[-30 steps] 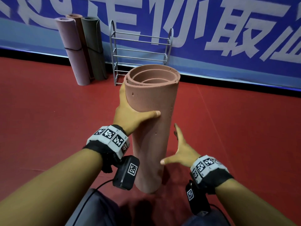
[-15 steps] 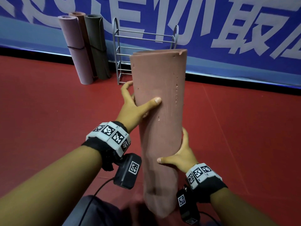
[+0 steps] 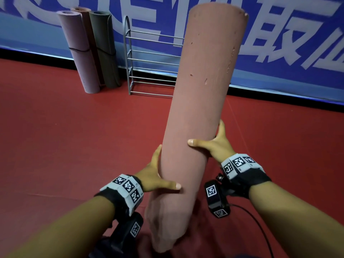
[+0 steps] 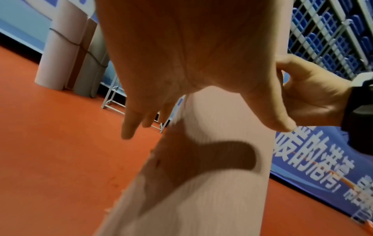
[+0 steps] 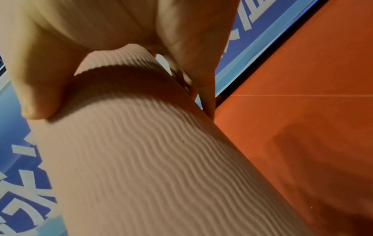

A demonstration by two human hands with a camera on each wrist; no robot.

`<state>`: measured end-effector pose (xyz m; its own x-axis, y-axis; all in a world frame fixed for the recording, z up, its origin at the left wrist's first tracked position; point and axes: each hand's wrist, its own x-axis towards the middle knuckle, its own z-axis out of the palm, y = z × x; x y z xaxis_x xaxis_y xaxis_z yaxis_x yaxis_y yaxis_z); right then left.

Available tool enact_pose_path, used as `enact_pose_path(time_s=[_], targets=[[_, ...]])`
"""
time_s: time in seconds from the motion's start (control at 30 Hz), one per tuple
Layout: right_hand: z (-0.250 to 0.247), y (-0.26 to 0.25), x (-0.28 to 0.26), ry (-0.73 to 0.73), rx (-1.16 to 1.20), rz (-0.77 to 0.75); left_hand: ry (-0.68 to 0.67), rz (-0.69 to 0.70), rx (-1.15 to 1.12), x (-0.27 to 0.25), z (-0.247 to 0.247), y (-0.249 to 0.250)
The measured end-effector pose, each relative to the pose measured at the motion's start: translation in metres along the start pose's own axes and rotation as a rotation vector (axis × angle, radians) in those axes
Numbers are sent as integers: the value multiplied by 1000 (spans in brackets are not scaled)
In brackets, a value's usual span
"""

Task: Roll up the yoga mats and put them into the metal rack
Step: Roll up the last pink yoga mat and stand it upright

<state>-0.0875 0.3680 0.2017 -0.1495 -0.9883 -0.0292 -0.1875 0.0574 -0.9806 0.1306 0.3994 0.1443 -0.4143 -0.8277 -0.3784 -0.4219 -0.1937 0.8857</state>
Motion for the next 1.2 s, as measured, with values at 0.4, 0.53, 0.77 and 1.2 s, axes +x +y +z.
enact_pose_path(time_s=[0.4, 0.53, 0.77, 1.2], targets=[[3, 4, 21, -40, 136, 196, 300, 88, -56, 6, 13, 5], [-16, 11, 11, -225, 74, 198, 296, 119, -274, 12, 8, 21], [-24, 43, -57, -532, 24, 363, 261, 94, -488, 20, 3, 49], [-9, 41, -54, -326, 283, 580, -125, 109, -89, -31, -7, 37]])
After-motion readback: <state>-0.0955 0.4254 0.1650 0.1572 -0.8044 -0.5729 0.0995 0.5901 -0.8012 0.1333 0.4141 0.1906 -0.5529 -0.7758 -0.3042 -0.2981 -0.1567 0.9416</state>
